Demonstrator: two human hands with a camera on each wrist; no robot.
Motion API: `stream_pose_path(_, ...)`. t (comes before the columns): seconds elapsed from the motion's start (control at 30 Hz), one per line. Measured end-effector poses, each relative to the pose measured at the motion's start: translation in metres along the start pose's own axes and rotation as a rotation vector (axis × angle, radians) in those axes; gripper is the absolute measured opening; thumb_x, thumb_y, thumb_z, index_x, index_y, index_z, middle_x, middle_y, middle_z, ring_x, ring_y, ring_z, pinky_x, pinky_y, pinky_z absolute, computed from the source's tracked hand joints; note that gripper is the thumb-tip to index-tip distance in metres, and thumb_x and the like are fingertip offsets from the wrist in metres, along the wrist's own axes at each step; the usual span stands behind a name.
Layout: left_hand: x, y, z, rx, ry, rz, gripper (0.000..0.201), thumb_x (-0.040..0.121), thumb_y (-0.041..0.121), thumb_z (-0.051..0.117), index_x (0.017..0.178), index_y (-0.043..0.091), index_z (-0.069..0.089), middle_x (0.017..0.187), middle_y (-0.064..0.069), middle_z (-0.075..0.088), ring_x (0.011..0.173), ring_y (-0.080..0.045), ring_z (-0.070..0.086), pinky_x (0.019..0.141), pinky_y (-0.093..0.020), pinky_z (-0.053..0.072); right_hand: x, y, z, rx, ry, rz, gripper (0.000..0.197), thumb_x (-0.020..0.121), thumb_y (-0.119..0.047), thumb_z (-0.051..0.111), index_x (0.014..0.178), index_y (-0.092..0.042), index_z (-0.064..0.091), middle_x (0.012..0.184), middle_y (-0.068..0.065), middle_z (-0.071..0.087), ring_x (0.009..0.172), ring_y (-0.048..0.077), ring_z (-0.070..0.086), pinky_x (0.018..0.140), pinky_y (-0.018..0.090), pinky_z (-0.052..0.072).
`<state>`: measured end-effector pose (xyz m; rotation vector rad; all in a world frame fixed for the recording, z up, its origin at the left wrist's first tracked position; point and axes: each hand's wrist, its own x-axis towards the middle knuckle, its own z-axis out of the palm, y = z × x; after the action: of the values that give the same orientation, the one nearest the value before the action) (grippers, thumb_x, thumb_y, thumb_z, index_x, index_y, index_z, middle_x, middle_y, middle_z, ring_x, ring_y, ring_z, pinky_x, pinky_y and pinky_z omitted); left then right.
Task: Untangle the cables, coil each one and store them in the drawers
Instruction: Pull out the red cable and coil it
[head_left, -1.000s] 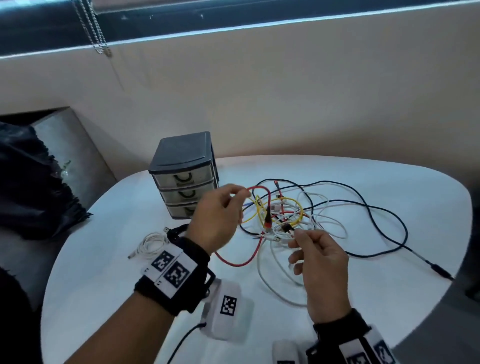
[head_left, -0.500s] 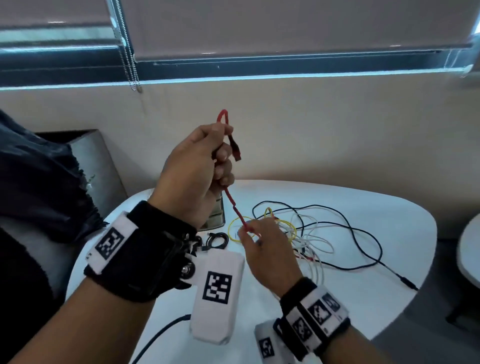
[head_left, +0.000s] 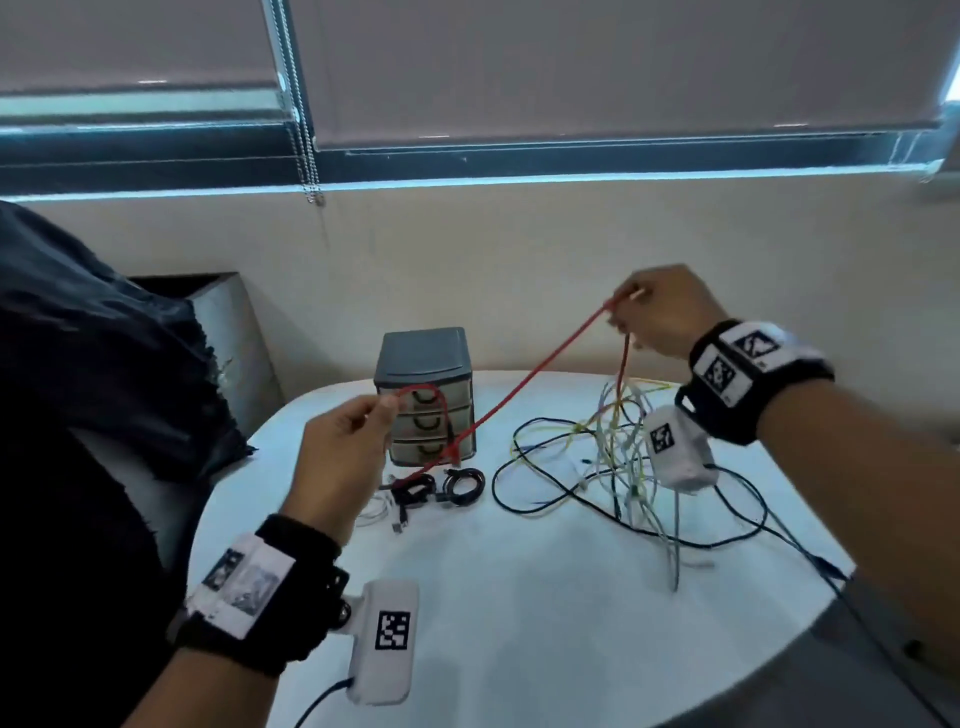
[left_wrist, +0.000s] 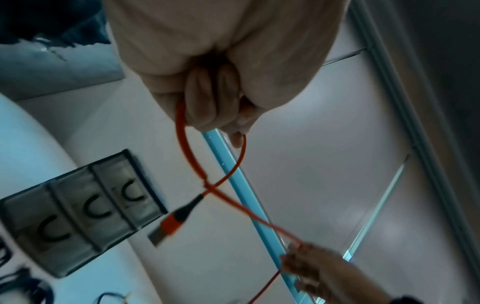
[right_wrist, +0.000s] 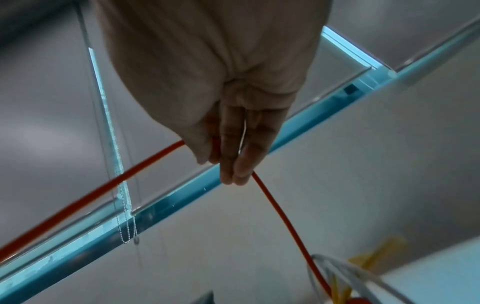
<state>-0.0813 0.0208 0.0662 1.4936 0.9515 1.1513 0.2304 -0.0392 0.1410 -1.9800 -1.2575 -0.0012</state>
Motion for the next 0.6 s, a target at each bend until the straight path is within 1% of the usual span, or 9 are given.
stream_pose_path(0.13, -0.011, -0.018, 0.011, -0.066, -0.024, -0.093, 0.026, 0.101, 0.017, 0.05, 0.088, 0.009, 0.071, 0.041, 0.014, 0.033, 0.041, -0.007, 0.027, 0.039, -0.017, 0.024, 0.021, -0.039, -0.031, -0.14, 0.137, -0.107, 0.027, 0.09, -0.047, 0.06, 0.095, -0.023, 0.071, 0.102, 0.003, 0.073, 0.097, 0.026, 0.066, 0.091, 0.041, 0.052)
stream_pose_path(0.2, -0.012, -0.023, 0.014, -0.081, -0.022, -0.117, 0.027, 0.102, 0.017, 0.049, 0.089, 0.007, 0.072, 0.046, 0.012, 0.03, 0.043, -0.009, 0.023, 0.041, -0.018, 0.021, 0.028, -0.055, -0.041, -0.167, 0.204, -0.092, 0.034, 0.091, -0.051, 0.052, 0.1, -0.023, 0.069, 0.108, 0.004, 0.071, 0.102, 0.029, 0.064, 0.092, 0.041, 0.05)
stream_pose_path(0.27, -0.011, -0.028, 0.015, -0.099, -0.013, -0.148, 0.028, 0.102, 0.018, 0.049, 0.089, 0.007, 0.071, 0.048, 0.008, 0.028, 0.043, -0.01, 0.022, 0.043, -0.019, 0.02, 0.03, -0.065, -0.046, -0.144, 0.242, -0.09, 0.039, 0.092, -0.05, 0.047, 0.103, -0.019, 0.069, 0.106, 0.006, 0.07, 0.097, 0.031, 0.065, 0.088, 0.043, 0.053)
stream_pose_path(0.33, -0.008, -0.034, 0.015, -0.128, -0.003, -0.195, 0.027, 0.103, 0.019, 0.049, 0.092, 0.005, 0.069, 0.049, 0.006, 0.028, 0.043, -0.012, 0.022, 0.046, -0.023, 0.021, 0.03, -0.066, -0.04, -0.091, 0.099, -0.022, 0.04, 0.096, -0.045, 0.047, 0.102, -0.012, 0.069, 0.1, 0.01, 0.072, 0.085, 0.033, 0.071, 0.079, 0.048, 0.058)
stream_pose_path(0.4, -0.008, -0.041, 0.015, -0.186, 0.0, -0.232, 0.025, 0.102, 0.019, 0.049, 0.094, 0.003, 0.067, 0.049, 0.006, 0.028, 0.043, -0.012, 0.022, 0.048, -0.026, 0.021, 0.025, -0.056, -0.028, -0.07, -0.183, 0.142, 0.035, 0.101, -0.033, 0.049, 0.1, -0.004, 0.067, 0.095, 0.011, 0.074, 0.076, 0.03, 0.074, 0.07, 0.044, 0.061)
stream_pose_path(0.43, -0.008, -0.043, 0.015, -0.217, 0.003, -0.247, 0.025, 0.103, 0.019, 0.049, 0.093, 0.003, 0.066, 0.05, 0.007, 0.027, 0.044, -0.012, 0.022, 0.048, -0.026, 0.02, 0.022, -0.051, -0.024, -0.102, -0.243, 0.182, 0.031, 0.102, -0.028, 0.049, 0.097, -0.003, 0.067, 0.095, 0.011, 0.075, 0.075, 0.028, 0.074, 0.068, 0.041, 0.061)
stream_pose_path(0.47, -0.009, -0.044, 0.015, -0.246, 0.01, -0.258, 0.025, 0.103, 0.019, 0.048, 0.092, 0.005, 0.065, 0.05, 0.007, 0.028, 0.044, -0.011, 0.022, 0.047, -0.026, 0.021, 0.023, -0.044, -0.021, -0.138, -0.225, 0.169, 0.028, 0.101, -0.023, 0.048, 0.096, -0.003, 0.068, 0.097, 0.012, 0.074, 0.078, 0.029, 0.073, 0.07, 0.041, 0.061)
stream_pose_path(0.57, -0.008, -0.042, 0.017, -0.323, 0.046, -0.277, 0.025, 0.104, 0.019, 0.046, 0.088, 0.008, 0.063, 0.052, 0.006, 0.035, 0.041, -0.01, 0.035, 0.053, -0.03, 0.03, 0.032, -0.03, -0.021, -0.086, 0.177, 0.101, 0.03, 0.096, -0.023, 0.047, 0.096, -0.006, 0.071, 0.098, 0.015, 0.073, 0.088, 0.032, 0.069, 0.081, 0.041, 0.058)
stream_pose_path(0.6, -0.006, -0.041, 0.018, -0.349, 0.061, -0.282, 0.024, 0.104, 0.019, 0.047, 0.089, 0.008, 0.063, 0.054, 0.004, 0.039, 0.042, -0.01, 0.042, 0.057, -0.031, 0.035, 0.035, -0.028, -0.02, -0.037, 0.167, 0.118, 0.031, 0.096, -0.024, 0.046, 0.095, -0.005, 0.071, 0.096, 0.014, 0.074, 0.085, 0.03, 0.07, 0.079, 0.041, 0.059)
